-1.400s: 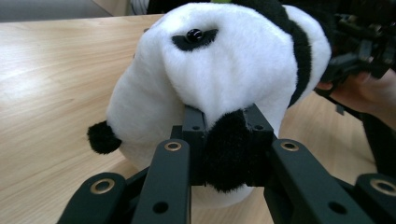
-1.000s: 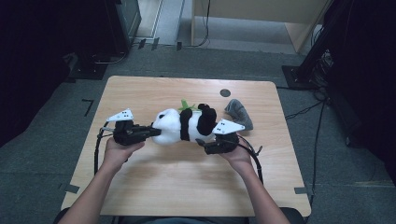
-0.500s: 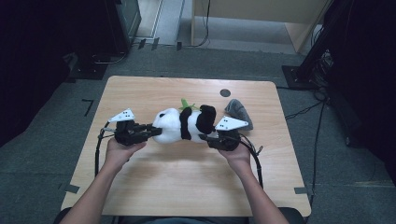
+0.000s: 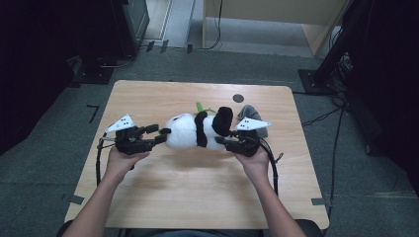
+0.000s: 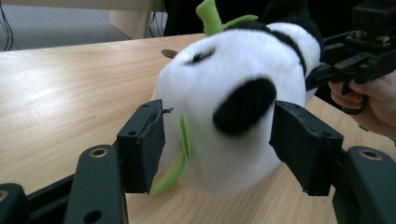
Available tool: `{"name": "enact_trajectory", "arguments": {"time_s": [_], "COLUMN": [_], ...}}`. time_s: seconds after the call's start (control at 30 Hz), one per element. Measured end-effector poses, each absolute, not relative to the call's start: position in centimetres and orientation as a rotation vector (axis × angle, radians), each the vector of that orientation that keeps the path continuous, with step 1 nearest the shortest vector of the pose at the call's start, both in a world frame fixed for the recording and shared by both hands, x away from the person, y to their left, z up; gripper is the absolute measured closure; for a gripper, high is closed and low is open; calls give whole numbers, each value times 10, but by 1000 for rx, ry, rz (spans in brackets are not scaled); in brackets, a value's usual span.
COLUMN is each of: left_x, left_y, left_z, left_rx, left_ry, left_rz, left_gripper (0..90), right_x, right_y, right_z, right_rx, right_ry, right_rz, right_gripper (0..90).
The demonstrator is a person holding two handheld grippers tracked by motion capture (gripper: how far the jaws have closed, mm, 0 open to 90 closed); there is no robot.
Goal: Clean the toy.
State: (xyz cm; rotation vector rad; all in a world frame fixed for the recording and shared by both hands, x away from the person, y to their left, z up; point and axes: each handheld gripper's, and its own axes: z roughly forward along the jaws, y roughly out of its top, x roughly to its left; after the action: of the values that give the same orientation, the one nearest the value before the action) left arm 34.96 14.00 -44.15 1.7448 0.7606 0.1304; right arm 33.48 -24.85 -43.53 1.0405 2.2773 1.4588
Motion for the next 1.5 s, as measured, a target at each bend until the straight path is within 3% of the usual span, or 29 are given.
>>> {"name": "enact_trajectory", "arguments": {"time_s": [0.43,0.83,1.1,1.17,1.3,1.4,1.5], "left_x": [348,351,349,349,348,347,347], "left_y": [130,124,110,108,108,108,105], "left_z": [-456,-460,-465,-465,-462,-458,-456], "left_rx": [1831,1867,1963,1987,1968,1940,1939], "left_ry": [701,694,670,682,724,740,766], "left_rz": [145,167,204,222,239,246,218], "left_gripper": [335,126,61,96,280,411,479], "right_x": [333,334,332,332,332,333,335], "right_y": [-256,-249,-238,-235,-234,-236,-239], "right_z": [-424,-428,-432,-433,-435,-435,-435], "right_rx": [1080,1092,1073,1065,1073,1080,1090], "right_ry": [2249,2303,2361,2369,2357,2337,2322], "right_rz": [1540,1565,1577,1559,1541,1549,1539], "right_gripper": [614,613,614,613,587,534,470]}}
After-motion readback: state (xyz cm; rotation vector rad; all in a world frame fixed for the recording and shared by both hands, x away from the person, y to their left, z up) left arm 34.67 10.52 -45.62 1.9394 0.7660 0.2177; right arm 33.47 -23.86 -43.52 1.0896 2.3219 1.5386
